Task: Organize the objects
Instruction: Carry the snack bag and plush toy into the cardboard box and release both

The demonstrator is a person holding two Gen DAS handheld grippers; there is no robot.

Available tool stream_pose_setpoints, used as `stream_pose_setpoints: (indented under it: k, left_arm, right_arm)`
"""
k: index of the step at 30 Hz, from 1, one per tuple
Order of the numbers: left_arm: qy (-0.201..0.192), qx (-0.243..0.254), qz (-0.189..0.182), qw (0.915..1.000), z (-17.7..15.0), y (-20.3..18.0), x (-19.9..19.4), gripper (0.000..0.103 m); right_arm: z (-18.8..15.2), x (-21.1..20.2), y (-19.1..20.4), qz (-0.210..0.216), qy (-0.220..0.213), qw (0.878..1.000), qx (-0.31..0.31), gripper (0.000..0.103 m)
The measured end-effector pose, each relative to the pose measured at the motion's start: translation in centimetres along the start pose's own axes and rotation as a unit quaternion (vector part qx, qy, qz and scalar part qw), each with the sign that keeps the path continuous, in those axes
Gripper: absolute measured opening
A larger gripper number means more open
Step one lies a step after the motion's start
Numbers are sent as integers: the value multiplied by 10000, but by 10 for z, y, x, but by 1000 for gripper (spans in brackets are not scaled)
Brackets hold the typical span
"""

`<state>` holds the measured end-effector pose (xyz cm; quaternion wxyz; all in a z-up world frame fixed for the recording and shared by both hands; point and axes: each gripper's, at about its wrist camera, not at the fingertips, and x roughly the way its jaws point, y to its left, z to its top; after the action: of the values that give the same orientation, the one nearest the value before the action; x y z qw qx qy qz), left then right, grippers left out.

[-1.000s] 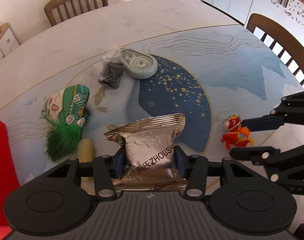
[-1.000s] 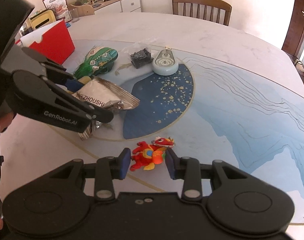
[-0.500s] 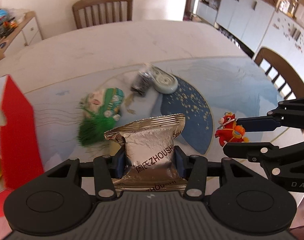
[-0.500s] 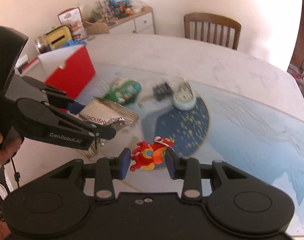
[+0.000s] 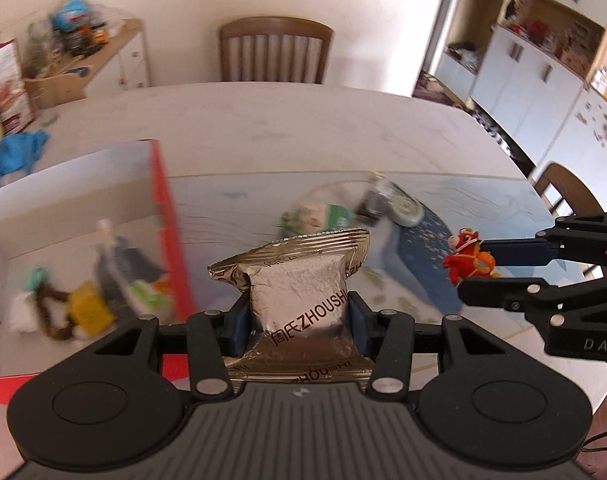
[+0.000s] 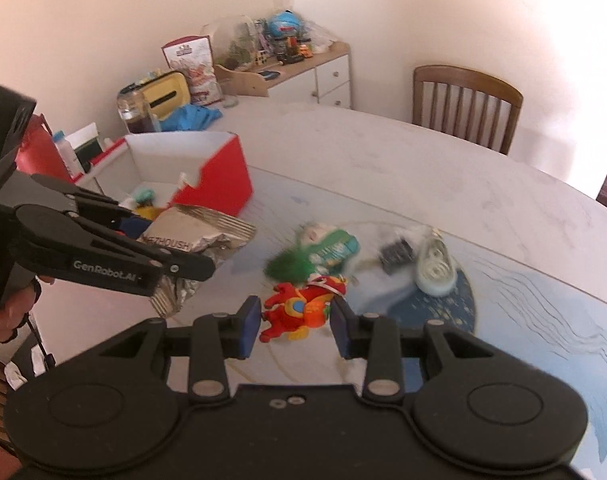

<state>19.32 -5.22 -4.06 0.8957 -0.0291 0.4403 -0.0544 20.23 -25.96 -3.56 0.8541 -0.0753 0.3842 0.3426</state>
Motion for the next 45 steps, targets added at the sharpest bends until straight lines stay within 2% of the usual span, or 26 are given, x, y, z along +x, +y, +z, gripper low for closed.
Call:
stream_pose_setpoints:
  k: [11,15,17,25,39,45]
  left_arm:
    - [-307,-375,362,9982,0,82,-37,48]
    - [-282,-372,429,9980,0,108,-35,46]
    - [-253,-439,397,9979,-1,120,-32,40]
    - [-148,-815,497,9953,-7,170,-20,39]
    - [38,-972,631,9933,-26,214,-10,39]
    - [61,-953,613,9935,-30,221,-11,39]
  right_arm:
    - [48,26,63,241,-253,9986,-402,36]
    - [61,42,83,255,-283,9979,-516,36]
    - [67,49,86,311,-247,9985,-379,36]
    - [83,72,109,521,-75,9977,-420,36]
    - [100,163,162,596,455,9948,-690,36]
    - [99,194,166,307,707,9943,-737,36]
